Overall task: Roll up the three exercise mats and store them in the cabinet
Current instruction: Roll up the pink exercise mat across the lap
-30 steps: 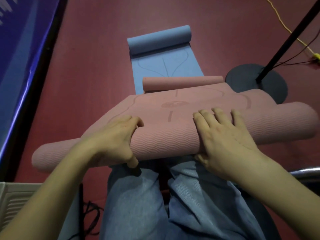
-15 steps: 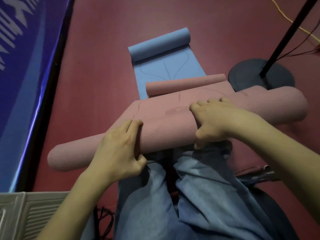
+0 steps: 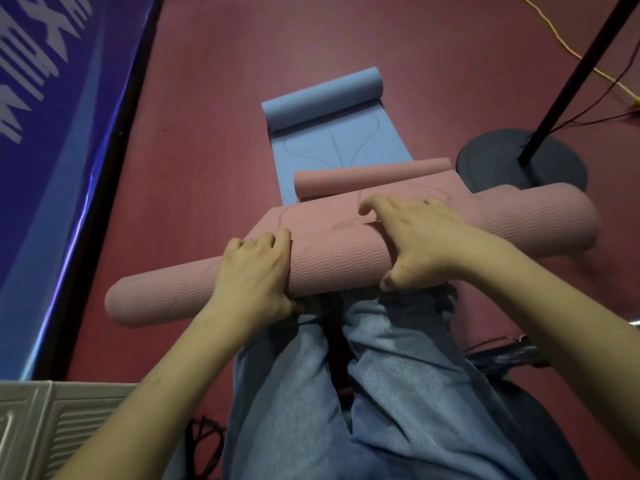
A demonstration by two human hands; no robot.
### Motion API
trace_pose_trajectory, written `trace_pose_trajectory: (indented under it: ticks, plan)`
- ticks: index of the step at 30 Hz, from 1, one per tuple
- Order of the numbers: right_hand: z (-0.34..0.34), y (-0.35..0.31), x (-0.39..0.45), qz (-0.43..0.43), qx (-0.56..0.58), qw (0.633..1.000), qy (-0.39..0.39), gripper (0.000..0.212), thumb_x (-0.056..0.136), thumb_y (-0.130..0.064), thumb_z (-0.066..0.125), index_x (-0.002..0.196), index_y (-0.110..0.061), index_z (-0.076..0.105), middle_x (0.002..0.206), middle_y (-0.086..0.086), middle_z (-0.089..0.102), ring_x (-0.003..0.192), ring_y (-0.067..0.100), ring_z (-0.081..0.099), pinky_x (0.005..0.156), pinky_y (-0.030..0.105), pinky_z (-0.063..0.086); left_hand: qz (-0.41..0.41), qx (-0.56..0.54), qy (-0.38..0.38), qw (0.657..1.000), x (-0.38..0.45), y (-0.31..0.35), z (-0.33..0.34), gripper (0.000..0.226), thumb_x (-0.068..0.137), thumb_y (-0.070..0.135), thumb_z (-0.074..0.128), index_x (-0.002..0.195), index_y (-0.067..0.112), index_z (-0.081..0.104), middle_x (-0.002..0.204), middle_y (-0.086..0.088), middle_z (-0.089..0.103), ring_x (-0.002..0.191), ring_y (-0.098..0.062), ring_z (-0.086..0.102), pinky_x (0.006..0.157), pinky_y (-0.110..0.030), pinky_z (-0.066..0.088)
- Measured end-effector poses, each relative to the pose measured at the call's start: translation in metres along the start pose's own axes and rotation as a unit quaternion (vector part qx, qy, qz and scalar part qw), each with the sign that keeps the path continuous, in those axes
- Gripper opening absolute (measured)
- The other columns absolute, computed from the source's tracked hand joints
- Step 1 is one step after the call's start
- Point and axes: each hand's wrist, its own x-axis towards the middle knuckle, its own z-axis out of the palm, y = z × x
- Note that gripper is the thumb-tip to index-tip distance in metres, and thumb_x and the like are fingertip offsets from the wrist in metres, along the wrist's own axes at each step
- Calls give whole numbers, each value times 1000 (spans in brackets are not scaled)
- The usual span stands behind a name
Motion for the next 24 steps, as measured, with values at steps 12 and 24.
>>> trace_pose_trajectory:
  ticks: [12,24]
  plan:
    - [10,-6,-2,-5,-113,993,30,87,64,-39,78,139,-31,34,128,1,55,114,30,54,97,42,39,11,-68,-90,994,18,-21,-12,83,52,64,81,114,25,43,106,2,67,91,-30,66,66,-36,44]
    - [-13,-8,-54,-33,55,996,-69,92,52,-58,87,131,-43,42,100,-18,50,95,13,54,77,31,40,19,-150,-203,967,-29,-22,-50,83,39,62,84,114,40,57,82,12,63,76,-10,59,72,-33,53]
